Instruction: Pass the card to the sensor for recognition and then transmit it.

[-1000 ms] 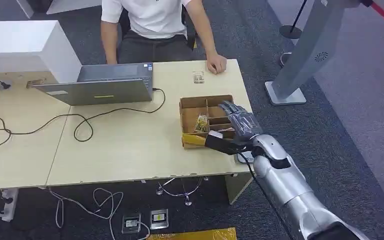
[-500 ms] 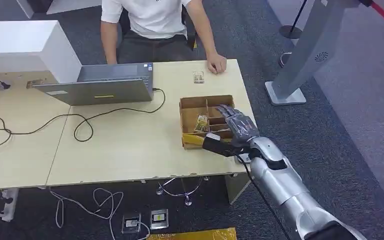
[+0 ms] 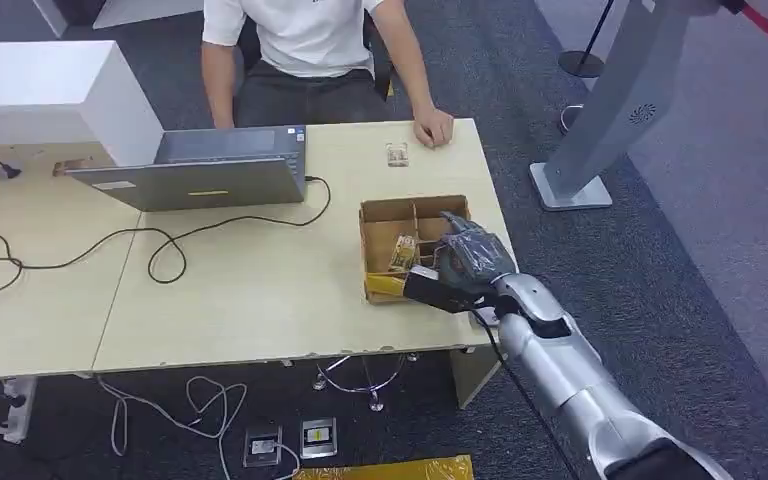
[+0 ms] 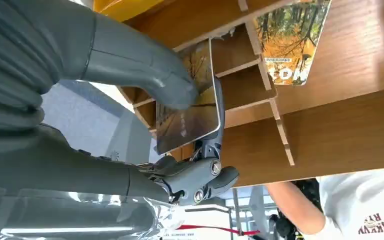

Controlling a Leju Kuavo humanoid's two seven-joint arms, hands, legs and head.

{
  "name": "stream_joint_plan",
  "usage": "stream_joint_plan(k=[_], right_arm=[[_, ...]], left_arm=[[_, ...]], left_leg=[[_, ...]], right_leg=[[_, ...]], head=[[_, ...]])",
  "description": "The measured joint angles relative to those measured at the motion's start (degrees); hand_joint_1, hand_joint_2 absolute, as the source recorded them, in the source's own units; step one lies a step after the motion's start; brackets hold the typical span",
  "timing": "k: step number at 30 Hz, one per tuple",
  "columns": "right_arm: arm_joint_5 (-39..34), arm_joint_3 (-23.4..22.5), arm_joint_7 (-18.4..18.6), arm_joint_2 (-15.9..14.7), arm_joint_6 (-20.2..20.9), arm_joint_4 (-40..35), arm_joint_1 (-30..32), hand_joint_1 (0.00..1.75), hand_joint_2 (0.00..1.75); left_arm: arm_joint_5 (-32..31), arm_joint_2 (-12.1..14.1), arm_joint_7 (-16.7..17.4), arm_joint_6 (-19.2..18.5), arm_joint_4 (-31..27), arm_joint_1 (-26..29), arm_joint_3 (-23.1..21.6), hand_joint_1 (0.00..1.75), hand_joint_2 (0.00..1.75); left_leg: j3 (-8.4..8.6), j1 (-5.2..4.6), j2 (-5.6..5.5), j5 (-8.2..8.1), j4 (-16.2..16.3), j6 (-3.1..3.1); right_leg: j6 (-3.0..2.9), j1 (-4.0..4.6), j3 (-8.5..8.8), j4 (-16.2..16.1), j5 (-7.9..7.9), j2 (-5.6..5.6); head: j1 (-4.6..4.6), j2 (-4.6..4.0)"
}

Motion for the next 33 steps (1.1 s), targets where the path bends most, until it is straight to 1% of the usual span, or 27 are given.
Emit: stream_joint_plan(k=[8, 15, 19, 23, 24, 28, 33], right_arm=[[-0.7, 0.2, 0.2, 0.0, -0.1, 0.1, 0.0, 1.75, 1.75], [-0.4, 0.7, -0.9, 0.0, -0.3, 0.1, -1.6, 1.75, 1.75], [-0.3, 0.7, -2.3, 0.0, -0.7, 0.1, -6.4, 1.75, 1.75], [-0.4, 0.6, -3.1, 0.0, -1.1, 0.1, -8.8, 1.75, 1.75], [-0.6, 0.6, -3.6, 0.0, -1.1, 0.1, -10.4, 1.75, 1.75], [-1.5, 0.4, -4.8, -0.1, -0.7, 0.1, -19.9, 1.75, 1.75], [-2.2, 0.2, -6.2, -0.1, 0.2, 0.1, -24.9, 1.75, 1.75]], left_arm=[[-0.5, 0.2, 0.0, 0.1, 0.0, 0.0, 0.0, 0.00, 0.00], [-0.3, -0.2, 0.0, 1.6, 0.0, 0.0, 0.0, 0.00, 0.00], [-0.6, -0.5, -0.5, 2.1, 0.0, 0.0, 0.0, 0.00, 0.00], [-0.8, -0.7, -1.2, 2.2, 0.0, 0.1, 0.0, 0.00, 0.00], [-0.9, -0.7, -1.4, 2.3, 0.0, 0.1, 0.0, 0.00, 0.00], [-1.1, -0.9, -2.6, 2.9, 0.0, 0.1, 0.0, 0.00, 0.00], [-1.3, -1.2, -3.1, 3.1, 0.0, 0.1, -0.1, 0.00, 0.00]], left_leg=[[0.00, 0.00, 0.00, 0.00, 0.0, 0.00], [0.00, 0.00, 0.00, 0.00, 0.0, 0.00], [0.03, 0.00, 0.02, 0.01, 0.0, 0.00], [-0.05, -0.02, 0.00, 0.01, 0.0, 0.00], [-0.13, -0.05, 0.02, 0.06, 0.0, -0.01], [-0.13, -0.04, 0.23, 0.06, 0.0, -0.01], [-0.17, -0.03, 0.22, 0.06, 0.0, -0.01]], right_leg=[[0.00, 0.00, 0.00, 0.0, 0.00, 0.00], [0.00, 0.00, 0.00, 0.0, 0.00, 0.03], [0.01, 0.00, 0.00, 0.0, 0.01, 0.04], [0.01, -0.01, -0.04, 0.0, 0.01, 0.01], [0.01, -0.05, -0.17, 0.0, 0.09, 0.03], [0.01, -0.02, -0.26, 0.0, 0.11, 0.18], [0.01, -0.02, -0.26, 0.0, 0.10, 0.17]], head=[[0.00, 0.00], [0.00, 0.00], [0.00, 0.00], [0.04, 0.00], [-0.04, 0.00], [0.04, 0.00], [0.00, 0.00]])
